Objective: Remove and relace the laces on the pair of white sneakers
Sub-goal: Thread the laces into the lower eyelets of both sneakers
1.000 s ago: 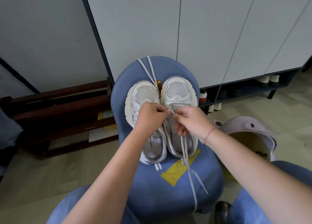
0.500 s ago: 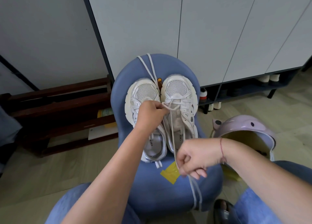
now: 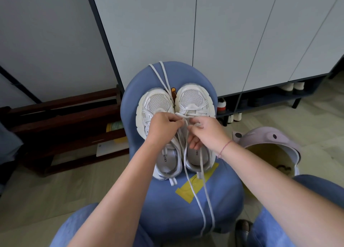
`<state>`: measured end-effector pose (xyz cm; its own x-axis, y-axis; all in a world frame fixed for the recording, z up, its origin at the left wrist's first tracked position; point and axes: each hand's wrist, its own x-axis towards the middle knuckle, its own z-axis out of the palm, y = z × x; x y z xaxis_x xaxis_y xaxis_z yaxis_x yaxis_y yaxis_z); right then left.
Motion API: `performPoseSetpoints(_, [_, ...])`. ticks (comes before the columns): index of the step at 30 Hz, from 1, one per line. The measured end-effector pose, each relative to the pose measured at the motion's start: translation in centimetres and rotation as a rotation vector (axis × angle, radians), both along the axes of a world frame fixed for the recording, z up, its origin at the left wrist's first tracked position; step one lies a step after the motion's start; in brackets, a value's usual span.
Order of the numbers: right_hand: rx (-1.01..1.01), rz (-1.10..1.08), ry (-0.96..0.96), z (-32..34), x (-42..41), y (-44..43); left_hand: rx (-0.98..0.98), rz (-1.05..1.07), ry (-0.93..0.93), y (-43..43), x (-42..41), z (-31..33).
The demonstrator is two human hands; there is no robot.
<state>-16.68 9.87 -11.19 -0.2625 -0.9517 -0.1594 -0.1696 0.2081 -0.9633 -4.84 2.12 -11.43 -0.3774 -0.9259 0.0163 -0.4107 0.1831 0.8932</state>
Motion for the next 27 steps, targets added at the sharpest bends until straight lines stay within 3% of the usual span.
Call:
performPoseSetpoints(10, [0.059,0.026,0.012,-0.8,-0.4,-0.9,0.022,0.018,0.003,0.0,0.0,0.0])
performPoseSetpoints(19, [0.263,0.4,0.227,-1.0,-0.7,2.0,0.033,0.046,-0.016,0.1,-0.2,0.2])
performPoseSetpoints(27, [0.326,0.588,0.227,-0.8,-1.1,3.3,-0.001,0.064,-0.03,0.4,-0.3,0.2])
